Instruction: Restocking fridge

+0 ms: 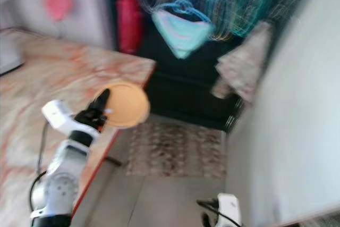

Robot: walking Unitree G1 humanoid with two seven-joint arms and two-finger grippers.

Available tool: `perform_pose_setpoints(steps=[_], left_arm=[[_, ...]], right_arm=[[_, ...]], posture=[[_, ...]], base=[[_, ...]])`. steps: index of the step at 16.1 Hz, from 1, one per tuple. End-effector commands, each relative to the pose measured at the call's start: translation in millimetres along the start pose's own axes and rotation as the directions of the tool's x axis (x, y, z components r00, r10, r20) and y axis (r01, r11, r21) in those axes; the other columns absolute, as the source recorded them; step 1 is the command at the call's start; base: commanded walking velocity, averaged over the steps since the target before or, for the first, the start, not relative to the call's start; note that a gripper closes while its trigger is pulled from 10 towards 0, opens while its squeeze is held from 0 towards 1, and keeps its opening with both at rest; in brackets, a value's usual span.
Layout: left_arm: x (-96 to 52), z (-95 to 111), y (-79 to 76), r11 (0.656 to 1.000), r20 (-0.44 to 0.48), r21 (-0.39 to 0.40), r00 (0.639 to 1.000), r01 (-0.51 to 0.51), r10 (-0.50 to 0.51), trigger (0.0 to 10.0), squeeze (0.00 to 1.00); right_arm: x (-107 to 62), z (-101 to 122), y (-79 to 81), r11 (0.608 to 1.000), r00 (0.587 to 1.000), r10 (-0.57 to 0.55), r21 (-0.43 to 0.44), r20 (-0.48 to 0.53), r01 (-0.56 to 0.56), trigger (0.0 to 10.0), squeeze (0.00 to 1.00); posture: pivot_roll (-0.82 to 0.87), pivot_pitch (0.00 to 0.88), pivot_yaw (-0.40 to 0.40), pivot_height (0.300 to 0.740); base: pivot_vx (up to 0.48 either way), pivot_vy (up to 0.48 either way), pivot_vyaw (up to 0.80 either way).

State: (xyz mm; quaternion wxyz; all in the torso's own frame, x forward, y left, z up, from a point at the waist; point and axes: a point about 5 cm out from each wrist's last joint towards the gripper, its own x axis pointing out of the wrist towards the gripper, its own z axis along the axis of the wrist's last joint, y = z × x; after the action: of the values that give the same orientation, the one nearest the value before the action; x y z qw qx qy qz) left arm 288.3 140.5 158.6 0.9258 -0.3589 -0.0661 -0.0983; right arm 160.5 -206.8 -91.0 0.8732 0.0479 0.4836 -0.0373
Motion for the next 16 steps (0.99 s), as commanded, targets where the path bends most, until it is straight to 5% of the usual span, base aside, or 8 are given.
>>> perform_pose_setpoints(steps=[1, 16], left_arm=[[-0.4, 2.9, -3.2, 1.0, 0.02, -0.006, 1.0, 0.008, -0.008, 10.0, 0.0], [-2.1, 0.0, 3.5, 1.0, 0.011, 0.007, 1.0, -0.026, 0.026, 10.0, 0.0]], right_arm=[[0.5, -0.4, 3.2, 1.0, 1.0, 0.008, 0.002, -0.002, -0.008, 10.0, 0.0], [0.4, -1.3, 3.2, 1.0, 1.0, 0.015, -0.008, -0.01, -0.015, 10.0, 0.0]], posture=[[-0.1, 0.079, -0.04, 0.74], [-0.1, 0.08, -0.041, 0.74]], base=[[0.0, 0.0, -0.79], [0.0, 0.0, -0.79]])
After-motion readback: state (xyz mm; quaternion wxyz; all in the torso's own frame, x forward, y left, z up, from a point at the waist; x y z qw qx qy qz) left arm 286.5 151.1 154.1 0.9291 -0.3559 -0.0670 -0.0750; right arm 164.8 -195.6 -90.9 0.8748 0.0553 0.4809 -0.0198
